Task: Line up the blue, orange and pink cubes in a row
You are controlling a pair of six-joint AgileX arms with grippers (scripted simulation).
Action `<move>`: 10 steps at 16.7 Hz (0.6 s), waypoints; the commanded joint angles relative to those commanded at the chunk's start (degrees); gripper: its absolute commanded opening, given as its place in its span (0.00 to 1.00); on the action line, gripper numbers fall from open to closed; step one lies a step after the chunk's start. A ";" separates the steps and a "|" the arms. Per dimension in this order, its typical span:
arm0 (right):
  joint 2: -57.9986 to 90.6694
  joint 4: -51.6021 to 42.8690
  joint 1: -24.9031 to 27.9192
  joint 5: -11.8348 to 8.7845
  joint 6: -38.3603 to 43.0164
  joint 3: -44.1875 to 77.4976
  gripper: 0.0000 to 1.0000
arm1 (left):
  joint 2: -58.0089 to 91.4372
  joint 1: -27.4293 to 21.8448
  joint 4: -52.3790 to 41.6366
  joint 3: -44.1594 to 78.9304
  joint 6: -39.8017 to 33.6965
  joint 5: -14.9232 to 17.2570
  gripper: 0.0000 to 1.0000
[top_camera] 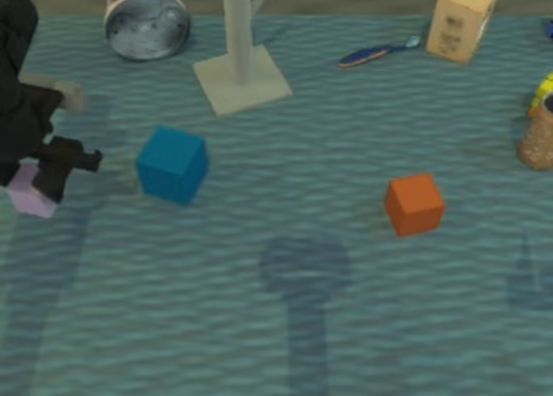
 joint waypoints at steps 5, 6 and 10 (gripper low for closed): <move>0.00 0.00 0.00 0.00 0.00 0.00 1.00 | -0.78 -0.16 -1.39 0.90 0.05 -0.04 0.00; 0.00 0.00 0.00 0.00 0.00 0.00 1.00 | -0.71 -0.26 -1.44 1.00 -0.05 -0.04 0.00; 0.00 0.00 0.00 0.00 0.00 0.00 1.00 | 2.93 -5.79 -4.10 6.61 -6.29 -0.25 0.00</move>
